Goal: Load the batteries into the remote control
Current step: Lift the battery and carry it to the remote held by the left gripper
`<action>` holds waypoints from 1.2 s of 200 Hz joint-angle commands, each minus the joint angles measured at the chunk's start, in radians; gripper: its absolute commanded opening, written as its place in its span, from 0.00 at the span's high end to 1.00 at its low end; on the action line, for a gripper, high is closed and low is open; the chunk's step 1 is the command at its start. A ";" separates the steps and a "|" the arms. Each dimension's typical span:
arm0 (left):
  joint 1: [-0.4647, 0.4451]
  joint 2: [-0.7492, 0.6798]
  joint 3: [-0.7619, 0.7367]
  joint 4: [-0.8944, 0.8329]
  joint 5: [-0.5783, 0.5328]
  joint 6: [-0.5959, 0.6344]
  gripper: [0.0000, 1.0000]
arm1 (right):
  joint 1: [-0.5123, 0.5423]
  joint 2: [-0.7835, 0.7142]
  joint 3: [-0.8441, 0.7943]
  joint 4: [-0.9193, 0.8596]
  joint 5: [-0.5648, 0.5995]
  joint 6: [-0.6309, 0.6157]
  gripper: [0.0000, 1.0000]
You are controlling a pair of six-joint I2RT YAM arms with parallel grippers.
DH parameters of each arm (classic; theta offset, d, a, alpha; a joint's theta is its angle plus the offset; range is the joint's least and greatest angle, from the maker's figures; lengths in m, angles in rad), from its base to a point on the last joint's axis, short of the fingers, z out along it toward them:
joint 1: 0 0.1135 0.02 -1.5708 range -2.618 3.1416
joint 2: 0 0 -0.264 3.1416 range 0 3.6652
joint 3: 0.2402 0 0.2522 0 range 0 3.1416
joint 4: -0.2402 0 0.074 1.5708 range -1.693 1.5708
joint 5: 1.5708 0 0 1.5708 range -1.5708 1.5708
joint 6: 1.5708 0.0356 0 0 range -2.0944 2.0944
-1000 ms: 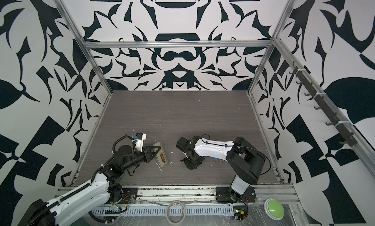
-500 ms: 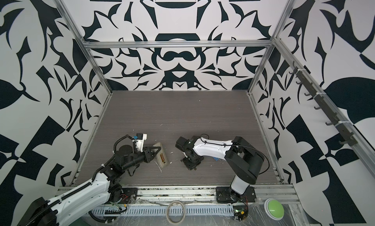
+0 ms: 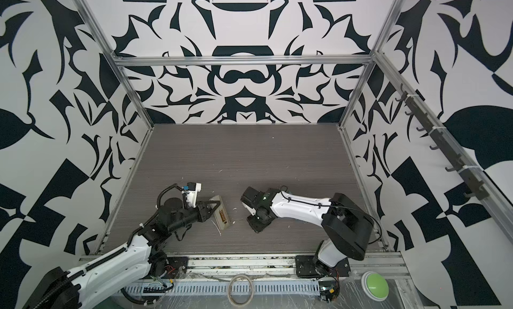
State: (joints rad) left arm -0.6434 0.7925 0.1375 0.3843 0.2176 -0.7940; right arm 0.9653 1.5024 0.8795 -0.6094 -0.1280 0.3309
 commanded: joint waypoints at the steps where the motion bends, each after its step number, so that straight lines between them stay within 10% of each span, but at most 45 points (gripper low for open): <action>1: 0.002 0.007 0.037 0.036 -0.004 -0.046 1.00 | 0.012 -0.089 -0.010 0.073 -0.012 -0.024 0.99; 113: 0.002 -0.061 0.135 -0.061 0.105 0.003 1.00 | 0.047 -0.485 -0.240 0.659 -0.089 -0.049 1.00; 240: 0.002 -0.034 0.188 -0.085 0.114 -0.034 1.00 | 0.062 -0.379 -0.277 1.024 -0.145 -0.132 1.00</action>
State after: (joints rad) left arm -0.6434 0.7631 0.2874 0.2905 0.3225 -0.8158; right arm 1.0229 1.1046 0.5835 0.3073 -0.2691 0.2279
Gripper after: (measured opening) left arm 0.219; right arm 0.121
